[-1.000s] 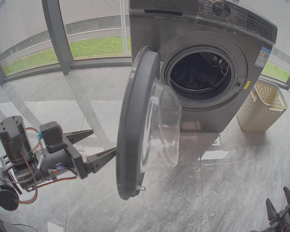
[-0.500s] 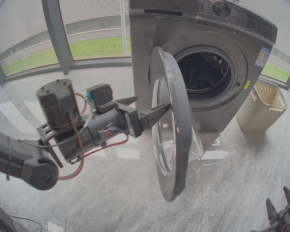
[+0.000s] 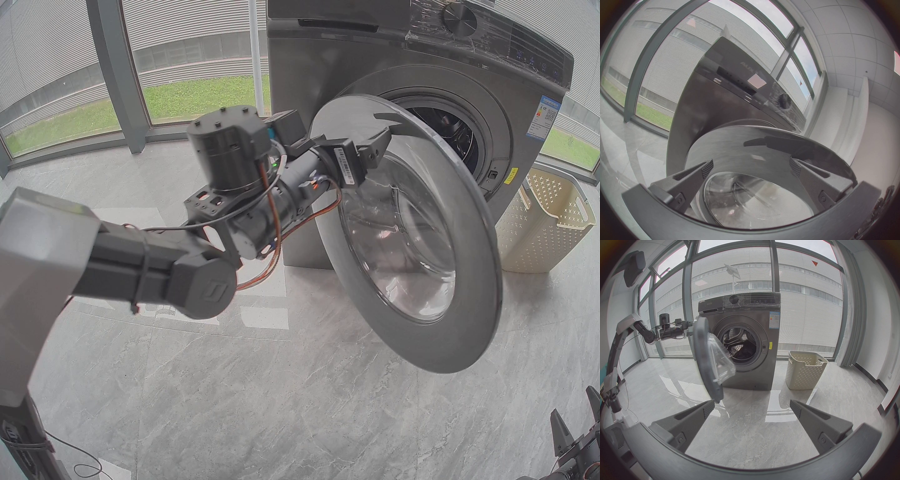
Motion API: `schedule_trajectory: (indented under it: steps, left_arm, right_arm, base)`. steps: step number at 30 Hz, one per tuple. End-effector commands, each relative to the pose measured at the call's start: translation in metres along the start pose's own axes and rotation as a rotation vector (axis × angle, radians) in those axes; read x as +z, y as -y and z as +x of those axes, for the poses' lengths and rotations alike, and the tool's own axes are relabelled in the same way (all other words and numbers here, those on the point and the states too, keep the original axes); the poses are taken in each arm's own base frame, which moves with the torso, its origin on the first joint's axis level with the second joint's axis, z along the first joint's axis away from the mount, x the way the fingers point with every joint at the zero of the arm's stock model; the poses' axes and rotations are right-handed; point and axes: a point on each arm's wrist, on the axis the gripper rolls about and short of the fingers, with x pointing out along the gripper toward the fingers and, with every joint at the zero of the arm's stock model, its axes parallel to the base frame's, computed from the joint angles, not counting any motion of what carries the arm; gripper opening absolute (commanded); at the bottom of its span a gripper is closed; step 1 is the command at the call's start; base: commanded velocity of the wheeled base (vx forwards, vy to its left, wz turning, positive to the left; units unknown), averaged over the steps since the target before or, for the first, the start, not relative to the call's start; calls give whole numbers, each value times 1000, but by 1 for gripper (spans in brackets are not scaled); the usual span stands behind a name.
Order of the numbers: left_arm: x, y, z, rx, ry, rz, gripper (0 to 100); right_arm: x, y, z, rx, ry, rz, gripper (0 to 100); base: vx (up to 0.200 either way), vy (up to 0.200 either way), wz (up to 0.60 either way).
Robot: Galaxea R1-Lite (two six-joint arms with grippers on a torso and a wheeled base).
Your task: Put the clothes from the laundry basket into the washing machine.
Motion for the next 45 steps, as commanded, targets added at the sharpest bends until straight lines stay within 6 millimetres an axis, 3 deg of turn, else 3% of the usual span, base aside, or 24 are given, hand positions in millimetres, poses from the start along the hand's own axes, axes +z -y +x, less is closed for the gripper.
schedule_trajectory:
  steps: [1,8,12,14,17,18,19,20,21,25,26,27,30,31,32,38,45]
  left_arm:
    - [-49,-16,44,112,-28,-58,100]
    - [-48,-22,49,172,-19,-91,100]
    - [-44,-27,37,229,-32,-84,100]
    - [-22,-21,1,244,-88,-76,100]
    - [-8,-12,-44,236,-156,-68,100]
    - [1,-8,-69,228,-179,-65,100]
    - [1,-8,-69,228,-179,-65,100]
    - [10,3,-116,196,-228,-49,100]
    - [15,8,-142,182,-244,-31,100]
    - [25,8,-218,167,-266,61,100]
    - [26,7,-226,170,-264,71,100]
    - [27,5,-251,174,-259,100,100]
    - [25,-4,-295,222,-243,129,100]
    - [25,-4,-295,222,-243,129,100]
    - [19,-9,-319,261,-237,137,100]
    - [8,-18,-372,389,-204,228,100]
    - [-1,-19,-411,565,-214,338,100]
  right_arm:
    - [-2,0,0,0,1,2,100]
    - [-2,0,0,-8,1,6,100]
    - [-2,0,0,-8,0,6,100]
    - [-2,0,0,-6,-2,3,100]
    - [-2,0,0,-3,1,-2,100]
    - [-2,0,0,-2,1,-5,100]
    - [-2,0,0,-2,1,-5,100]
    - [-2,0,0,0,1,-8,100]
    - [-2,0,0,0,1,-9,100]
    - [-2,0,0,0,0,-5,100]
    - [-2,0,0,0,0,-5,100]
    - [-2,0,0,2,0,-5,100]
    - [-2,0,0,0,-2,-3,100]
    - [-2,0,0,0,-2,-3,100]
    - [-2,0,0,0,-2,-4,100]
    - [-2,0,0,-2,0,-8,100]
    - [-2,0,0,-2,0,-8,100]
  base:
    - [0,0,0]
    - [0,0,0]
    - [0,0,0]
    - [0,0,0]
    - [0,0,0]
    - [0,0,0]
    - [0,0,0]
    - [0,0,0]
    - [0,0,0]
    - [0,0,0]
    - [0,0,0]
    - [0,0,0]
    - [0,0,0]
    - [0,0,0]
    - [0,0,0]
    - [0,0,0]
    - [0,0,0]
